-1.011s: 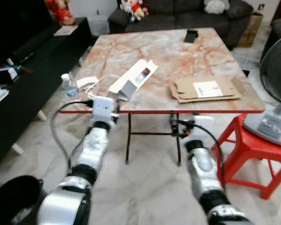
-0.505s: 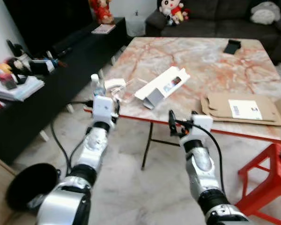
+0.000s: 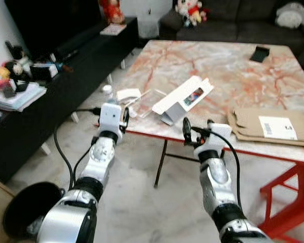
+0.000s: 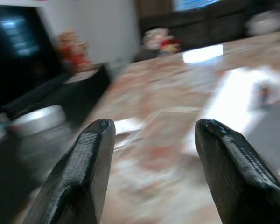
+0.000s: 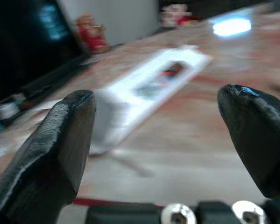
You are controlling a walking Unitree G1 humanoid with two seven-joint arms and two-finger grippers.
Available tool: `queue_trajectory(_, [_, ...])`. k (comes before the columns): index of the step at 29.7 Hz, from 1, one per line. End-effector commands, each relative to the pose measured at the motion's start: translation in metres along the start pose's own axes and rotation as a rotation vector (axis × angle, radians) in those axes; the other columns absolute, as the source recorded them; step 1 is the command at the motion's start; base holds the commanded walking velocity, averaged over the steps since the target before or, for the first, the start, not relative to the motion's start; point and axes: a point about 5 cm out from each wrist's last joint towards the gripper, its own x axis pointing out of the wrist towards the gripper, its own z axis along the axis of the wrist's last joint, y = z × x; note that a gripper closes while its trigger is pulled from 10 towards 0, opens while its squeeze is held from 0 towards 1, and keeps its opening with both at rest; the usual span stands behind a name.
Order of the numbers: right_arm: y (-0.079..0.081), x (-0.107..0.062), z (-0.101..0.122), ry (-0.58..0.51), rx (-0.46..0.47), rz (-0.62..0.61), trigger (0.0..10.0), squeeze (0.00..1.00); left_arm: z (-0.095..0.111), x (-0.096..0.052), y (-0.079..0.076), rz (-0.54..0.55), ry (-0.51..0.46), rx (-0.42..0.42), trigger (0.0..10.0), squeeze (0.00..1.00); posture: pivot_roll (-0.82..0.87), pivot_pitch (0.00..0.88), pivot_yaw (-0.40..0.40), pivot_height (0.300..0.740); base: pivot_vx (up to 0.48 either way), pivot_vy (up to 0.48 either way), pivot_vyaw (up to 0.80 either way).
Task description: Picking trash to rubbish bin
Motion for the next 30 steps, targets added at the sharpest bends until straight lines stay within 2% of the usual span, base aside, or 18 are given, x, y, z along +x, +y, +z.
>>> queue_trajectory(1, [0.0041,0.0049,0.0059,-0.018,0.017,0.007,10.0,0.00,0.0045,0.0026,0.0047,-0.003,-0.015,0.013,10.0,0.00,-0.11,0.006,0.047,0.740,0.334,0.000,-0.80])
queue_trajectory(7, [0.0043,0.0049,0.0069,-0.028,0.009,0.007,10.0,0.00,0.0049,0.0026,0.0029,-0.016,-0.017,0.009,10.0,0.00,-0.12,0.006,0.049,0.740,0.333,0.000,-0.73])
queue_trajectory(30, [0.0031,0.0042,0.0070,-0.034,0.009,0.008,10.0,0.00,0.0090,0.0045,0.0004,-0.036,-0.033,0.006,10.0,0.00,-0.12,0.008,0.047,0.740,0.313,0.000,0.00])
